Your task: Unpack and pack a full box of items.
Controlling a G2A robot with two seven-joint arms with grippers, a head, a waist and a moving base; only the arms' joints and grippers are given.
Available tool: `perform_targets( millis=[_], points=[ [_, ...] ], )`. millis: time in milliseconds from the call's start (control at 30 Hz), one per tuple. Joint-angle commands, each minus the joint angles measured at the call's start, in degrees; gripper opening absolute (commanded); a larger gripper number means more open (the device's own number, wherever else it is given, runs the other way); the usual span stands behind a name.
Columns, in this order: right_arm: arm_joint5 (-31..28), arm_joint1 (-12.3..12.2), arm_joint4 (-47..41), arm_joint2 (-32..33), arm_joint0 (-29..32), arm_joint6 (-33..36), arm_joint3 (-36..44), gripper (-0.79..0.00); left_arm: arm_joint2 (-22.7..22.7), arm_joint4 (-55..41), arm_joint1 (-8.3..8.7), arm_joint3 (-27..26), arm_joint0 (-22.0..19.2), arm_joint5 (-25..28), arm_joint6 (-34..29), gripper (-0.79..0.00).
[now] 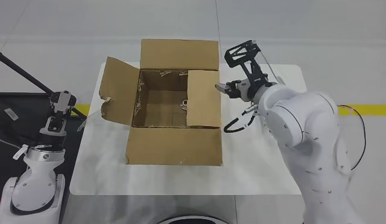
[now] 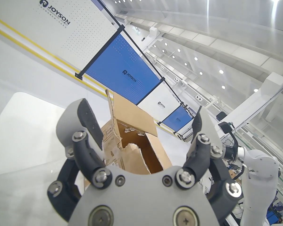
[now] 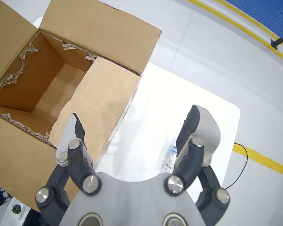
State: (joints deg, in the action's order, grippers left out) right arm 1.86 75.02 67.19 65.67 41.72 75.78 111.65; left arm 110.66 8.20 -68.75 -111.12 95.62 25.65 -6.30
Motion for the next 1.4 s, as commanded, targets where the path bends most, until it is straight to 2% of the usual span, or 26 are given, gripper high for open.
perform_targets(
  millis=[0, 100, 167, 200, 467, 667, 1167, 1367],
  points=[
    [-2.1, 0.0, -2.4, 0.3, -0.7, -0.2, -1.5, 0.000, -0.4, 0.2, -0.01, 0.0, -0.3, -0.1, -0.3, 0.000],
    [-5.5, -0.1, -5.5, 0.7, -1.7, -0.1, -3.7, 0.000, -0.9, 0.4, -0.03, 0.0, -0.6, -0.2, -0.8, 0.000],
    [-1.7, 1.2, -2.8, -7.9, -3.2, -0.8, -3.7, 0.000, -1.2, 0.7, -0.05, 0.0, -0.8, -0.3, -0.8, 0.000],
    [-2.4, 2.0, -6.3, -11.3, -4.9, -0.1, -6.1, 0.000, -1.3, 0.8, -0.06, 0.0, -0.9, -0.3, -0.8, 0.000],
    [-1.1, 7.1, -10.9, -24.6, -19.8, -0.3, -25.6, 0.000, -1.1, 0.2, -0.24, 0.1, -0.2, 0.2, 0.1, 0.000],
    [1.2, 11.2, -10.2, -32.0, -26.7, -1.5, -35.0, 0.000, -0.3, -0.4, -0.34, 0.2, 0.5, 0.5, 0.8, 0.000],
    [4.6, 18.5, -5.4, -43.1, -31.4, 10.7, -42.6, 0.000, -0.3, -0.4, -0.34, 0.2, 0.5, 0.5, 0.8, 0.000],
    [5.9, 20.8, -2.4, -45.5, -32.1, 12.2, -46.1, 0.000, -0.3, -0.4, -0.34, 0.2, 0.5, 0.5, 0.8, 0.000]
  ],
)
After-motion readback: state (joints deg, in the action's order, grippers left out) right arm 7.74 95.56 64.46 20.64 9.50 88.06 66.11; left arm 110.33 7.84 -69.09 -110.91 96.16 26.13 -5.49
